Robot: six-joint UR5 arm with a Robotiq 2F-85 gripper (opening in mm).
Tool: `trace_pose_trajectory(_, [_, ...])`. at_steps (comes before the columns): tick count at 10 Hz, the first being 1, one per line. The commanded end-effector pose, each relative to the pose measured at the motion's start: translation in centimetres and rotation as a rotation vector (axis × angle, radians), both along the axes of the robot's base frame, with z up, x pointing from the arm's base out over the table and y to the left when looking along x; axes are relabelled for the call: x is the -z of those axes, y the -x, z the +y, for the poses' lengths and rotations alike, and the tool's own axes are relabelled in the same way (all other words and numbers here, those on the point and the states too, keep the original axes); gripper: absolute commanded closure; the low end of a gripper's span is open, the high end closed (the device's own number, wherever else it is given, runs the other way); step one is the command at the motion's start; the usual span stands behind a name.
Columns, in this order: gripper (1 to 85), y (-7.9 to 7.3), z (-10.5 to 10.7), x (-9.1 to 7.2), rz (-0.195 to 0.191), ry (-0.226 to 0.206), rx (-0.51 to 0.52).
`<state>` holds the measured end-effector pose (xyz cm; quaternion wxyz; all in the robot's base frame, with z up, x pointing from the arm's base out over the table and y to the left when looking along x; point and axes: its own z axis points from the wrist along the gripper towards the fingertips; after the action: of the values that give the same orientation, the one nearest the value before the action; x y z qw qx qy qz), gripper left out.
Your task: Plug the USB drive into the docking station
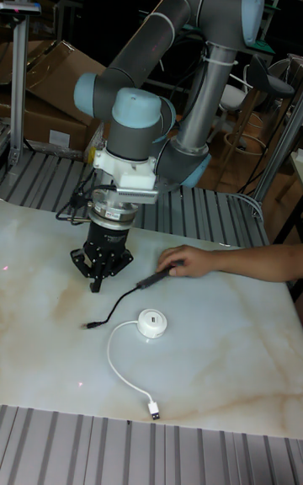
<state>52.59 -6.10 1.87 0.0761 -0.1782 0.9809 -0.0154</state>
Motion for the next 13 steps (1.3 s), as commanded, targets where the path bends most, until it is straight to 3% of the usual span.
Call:
trace_pose_trajectory(1, [84.3, 1.2, 2.1, 0.6, 0.079, -0.071, 0.05])
trace_pose_trajectory(4, [84.3, 3.4, -0.4, 0.7, 0.159, 0.021, 0.157])
trace_pose_trajectory(5, [84.3, 3.6, -1.0, 0.7, 0.163, 0.043, 0.189])
trace_pose_trajectory(7, [84.3, 2.3, 0.9, -0.2, 0.181, 0.036, 0.216])
trace_pose_trajectory(9, [84.3, 0.9, 2.3, -0.8, 0.192, -0.002, 0.201])
trace_pose_trajectory(12, [80.3, 0.7, 2.9, -0.9, 0.2, -0.006, 0.214])
trace_pose_trajectory(13, [80.3, 1.4, 2.6, -1.2, 0.217, 0.008, 0.21])
